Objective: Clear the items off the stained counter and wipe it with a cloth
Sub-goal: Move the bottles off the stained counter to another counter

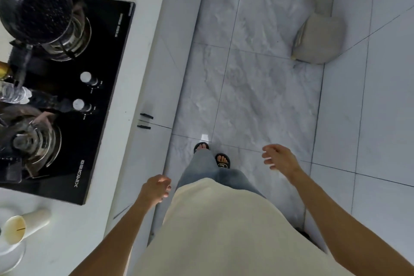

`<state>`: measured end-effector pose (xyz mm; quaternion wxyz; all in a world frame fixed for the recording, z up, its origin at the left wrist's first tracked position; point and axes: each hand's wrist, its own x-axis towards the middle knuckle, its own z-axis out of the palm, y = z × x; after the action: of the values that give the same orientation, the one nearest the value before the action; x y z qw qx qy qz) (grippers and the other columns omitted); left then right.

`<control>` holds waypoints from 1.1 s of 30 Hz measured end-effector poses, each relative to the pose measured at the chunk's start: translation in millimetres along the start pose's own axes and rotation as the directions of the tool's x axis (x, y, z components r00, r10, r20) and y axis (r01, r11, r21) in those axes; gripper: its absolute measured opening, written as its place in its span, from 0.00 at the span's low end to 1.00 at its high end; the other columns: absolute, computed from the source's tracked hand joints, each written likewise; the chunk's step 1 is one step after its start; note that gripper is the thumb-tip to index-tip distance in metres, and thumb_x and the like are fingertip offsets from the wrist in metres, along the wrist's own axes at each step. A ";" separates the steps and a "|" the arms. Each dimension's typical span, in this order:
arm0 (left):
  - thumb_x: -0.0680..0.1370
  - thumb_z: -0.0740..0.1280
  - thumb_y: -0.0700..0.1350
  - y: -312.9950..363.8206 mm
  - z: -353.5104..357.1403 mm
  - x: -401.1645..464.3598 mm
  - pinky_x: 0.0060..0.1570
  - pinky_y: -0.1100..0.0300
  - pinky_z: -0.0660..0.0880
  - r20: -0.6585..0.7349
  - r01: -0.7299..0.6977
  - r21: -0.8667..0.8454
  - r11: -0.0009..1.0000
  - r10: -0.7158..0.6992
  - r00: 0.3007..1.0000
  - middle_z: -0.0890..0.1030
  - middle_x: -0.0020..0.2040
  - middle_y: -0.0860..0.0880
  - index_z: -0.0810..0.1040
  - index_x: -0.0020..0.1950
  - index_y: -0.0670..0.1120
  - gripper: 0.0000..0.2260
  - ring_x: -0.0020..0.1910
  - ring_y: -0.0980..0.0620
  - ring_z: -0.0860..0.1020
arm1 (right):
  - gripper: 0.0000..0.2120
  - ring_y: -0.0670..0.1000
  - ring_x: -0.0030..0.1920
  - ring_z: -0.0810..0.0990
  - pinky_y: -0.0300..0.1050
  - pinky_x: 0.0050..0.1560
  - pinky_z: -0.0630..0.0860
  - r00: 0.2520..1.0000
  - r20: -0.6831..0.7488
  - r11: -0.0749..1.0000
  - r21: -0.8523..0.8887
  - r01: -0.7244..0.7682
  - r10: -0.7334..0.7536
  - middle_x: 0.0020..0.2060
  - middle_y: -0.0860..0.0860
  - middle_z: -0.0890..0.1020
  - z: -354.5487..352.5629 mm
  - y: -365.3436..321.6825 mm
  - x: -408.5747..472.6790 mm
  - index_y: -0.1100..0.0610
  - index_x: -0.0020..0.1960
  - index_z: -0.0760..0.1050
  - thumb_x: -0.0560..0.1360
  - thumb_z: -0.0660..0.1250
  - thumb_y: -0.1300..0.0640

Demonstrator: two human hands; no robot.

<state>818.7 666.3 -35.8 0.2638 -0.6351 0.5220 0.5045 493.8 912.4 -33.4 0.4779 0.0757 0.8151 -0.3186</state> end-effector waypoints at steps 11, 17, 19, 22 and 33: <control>0.84 0.65 0.40 122.5 -51.1 61.9 0.24 0.65 0.70 0.024 0.046 0.038 0.998 -0.047 0.999 0.80 0.36 0.48 0.81 0.52 0.41 0.06 0.28 0.54 0.76 | 0.09 0.55 0.42 0.83 0.47 0.42 0.77 0.999 -0.012 0.998 -0.045 0.050 -0.050 0.47 0.56 0.86 -18.4 -161.2 78.7 0.58 0.55 0.82 0.83 0.63 0.57; 0.85 0.64 0.42 266.7 -81.3 88.7 0.42 0.56 0.75 0.053 -0.075 -0.058 0.995 0.078 0.996 0.83 0.44 0.44 0.79 0.51 0.44 0.06 0.40 0.45 0.80 | 0.09 0.55 0.41 0.84 0.46 0.41 0.77 0.998 -0.055 0.996 -0.080 -0.049 0.044 0.45 0.56 0.87 -39.6 -176.7 104.9 0.56 0.55 0.82 0.84 0.63 0.57; 0.84 0.64 0.43 309.6 -88.8 97.1 0.41 0.58 0.72 0.038 -0.111 -0.071 0.991 0.113 0.993 0.84 0.46 0.42 0.80 0.52 0.40 0.08 0.39 0.46 0.79 | 0.08 0.55 0.39 0.83 0.44 0.39 0.75 0.995 -0.056 0.994 -0.068 -0.084 0.080 0.44 0.56 0.86 -48.8 -177.2 113.9 0.56 0.54 0.82 0.84 0.63 0.58; 0.83 0.65 0.48 369.7 -96.4 108.2 0.46 0.57 0.76 0.019 -0.212 -0.031 0.977 0.212 0.977 0.86 0.49 0.45 0.83 0.55 0.44 0.10 0.42 0.48 0.82 | 0.08 0.58 0.38 0.80 0.45 0.40 0.72 0.982 -0.033 0.982 -0.019 -0.185 0.185 0.43 0.59 0.85 -65.6 -184.9 133.2 0.61 0.55 0.80 0.84 0.63 0.59; 0.85 0.64 0.49 483.2 -99.8 136.4 0.63 0.46 0.80 -0.094 -0.192 0.095 0.977 0.201 0.975 0.86 0.57 0.44 0.82 0.63 0.45 0.13 0.57 0.42 0.85 | 0.09 0.58 0.41 0.81 0.48 0.42 0.74 0.991 0.007 0.980 -0.148 -0.134 0.137 0.45 0.59 0.85 -133.6 -341.2 245.4 0.62 0.58 0.80 0.83 0.64 0.59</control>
<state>398.8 373.5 -33.1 0.2122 -0.5938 0.6162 0.4719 119.6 679.0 -38.4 0.5099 0.0927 0.8251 -0.2248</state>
